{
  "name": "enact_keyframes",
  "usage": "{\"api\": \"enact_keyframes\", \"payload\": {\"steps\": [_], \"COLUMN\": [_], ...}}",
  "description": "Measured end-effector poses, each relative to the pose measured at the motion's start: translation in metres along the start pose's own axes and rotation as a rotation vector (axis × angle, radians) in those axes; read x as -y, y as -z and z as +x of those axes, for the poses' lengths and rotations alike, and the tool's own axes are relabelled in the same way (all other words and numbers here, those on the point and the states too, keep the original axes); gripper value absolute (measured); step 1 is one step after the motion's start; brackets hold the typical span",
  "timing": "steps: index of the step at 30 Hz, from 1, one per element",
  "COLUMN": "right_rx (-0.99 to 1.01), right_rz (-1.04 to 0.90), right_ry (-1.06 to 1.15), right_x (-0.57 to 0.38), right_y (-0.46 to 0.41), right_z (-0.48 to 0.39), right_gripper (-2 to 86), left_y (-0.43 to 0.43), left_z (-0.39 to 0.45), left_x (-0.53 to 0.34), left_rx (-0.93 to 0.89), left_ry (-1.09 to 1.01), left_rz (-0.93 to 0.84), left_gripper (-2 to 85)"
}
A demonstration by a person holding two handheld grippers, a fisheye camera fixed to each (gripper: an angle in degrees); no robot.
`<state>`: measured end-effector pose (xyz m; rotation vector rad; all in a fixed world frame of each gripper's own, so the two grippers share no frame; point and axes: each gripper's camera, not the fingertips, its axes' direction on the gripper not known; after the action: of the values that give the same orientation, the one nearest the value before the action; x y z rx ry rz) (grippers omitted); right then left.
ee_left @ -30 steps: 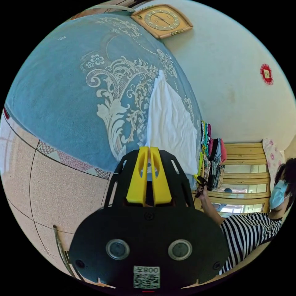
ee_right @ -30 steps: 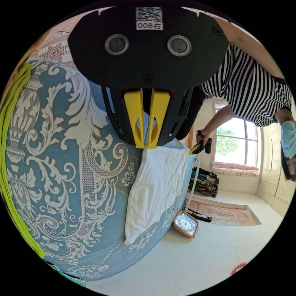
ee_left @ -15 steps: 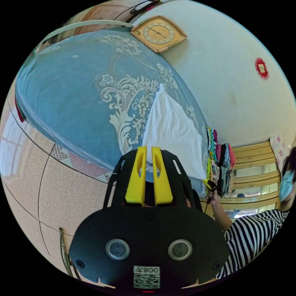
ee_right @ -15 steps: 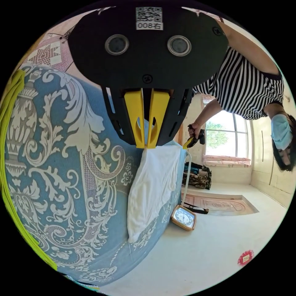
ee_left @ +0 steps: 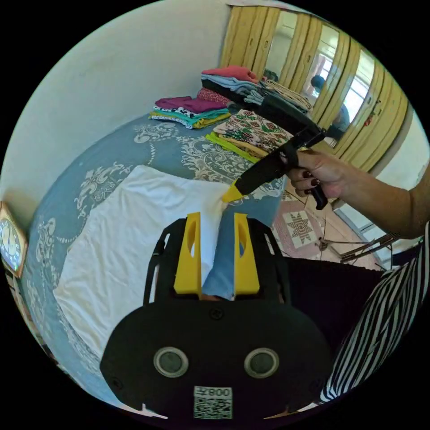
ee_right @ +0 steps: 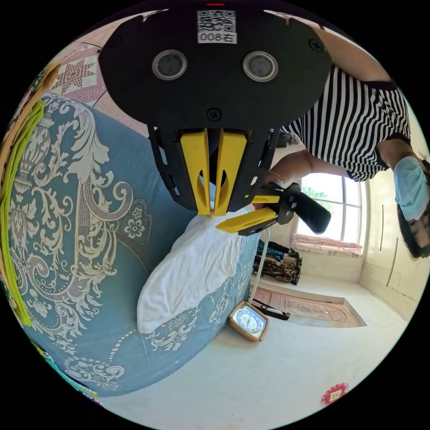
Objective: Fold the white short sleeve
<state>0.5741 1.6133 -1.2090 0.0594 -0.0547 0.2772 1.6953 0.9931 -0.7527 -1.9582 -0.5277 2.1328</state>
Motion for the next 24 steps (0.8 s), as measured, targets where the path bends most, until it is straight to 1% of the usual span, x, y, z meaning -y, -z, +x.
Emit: {"api": "enact_keyframes", "payload": {"steps": [1,3,5,8,10,11,12,13,15,17,19,24], "right_rx": [0.011,0.02,0.013,0.047,0.073,0.067,0.048,0.039,0.068,0.098,0.118,0.163], "right_rz": [-0.005,-0.018,0.001,0.018,0.042,0.059,0.092,0.123,0.17,0.188,0.185,0.217], "right_ry": [0.005,0.013,0.013,0.032,0.037,0.03,0.003,-0.032,-0.095,-0.157,-0.207,-0.258], "right_x": [0.006,0.014,0.021,0.034,0.043,0.045,0.049,0.054,0.065,0.08,0.105,0.159], "right_y": [-0.002,-0.007,-0.008,-0.007,-0.002,0.0,0.005,0.008,0.011,0.007,-0.004,-0.024], "right_z": [-0.001,-0.001,0.001,0.007,0.018,0.022,0.033,0.047,0.074,0.101,0.128,0.165], "right_gripper": [1.3,1.3,1.3,1.4,1.5,1.6,2.0,2.7,5.3,8.0,10.1,11.3], "left_y": [-0.006,-0.025,-0.034,-0.043,-0.045,-0.044,-0.041,-0.04,-0.037,-0.038,-0.039,-0.046], "left_z": [0.007,0.027,0.038,0.045,0.04,0.032,0.021,0.016,-0.005,-0.015,-0.019,-0.014], "left_x": [0.005,0.02,0.025,0.026,0.025,0.023,0.019,0.016,0.005,-0.002,-0.006,-0.006], "left_rx": [0.029,0.177,0.2,0.235,0.212,0.177,0.121,0.089,-0.013,-0.062,-0.081,-0.085], "left_ry": [-0.026,-0.06,-0.081,-0.033,0.03,0.102,0.184,0.224,0.365,0.433,0.458,0.437], "left_rz": [-0.016,-0.063,-0.064,-0.058,-0.048,-0.035,-0.011,0.004,0.054,0.077,0.087,0.075], "left_gripper": [9.7,7.4,5.0,3.2,2.7,2.5,2.4,2.4,2.3,2.2,2.2,2.2]}}
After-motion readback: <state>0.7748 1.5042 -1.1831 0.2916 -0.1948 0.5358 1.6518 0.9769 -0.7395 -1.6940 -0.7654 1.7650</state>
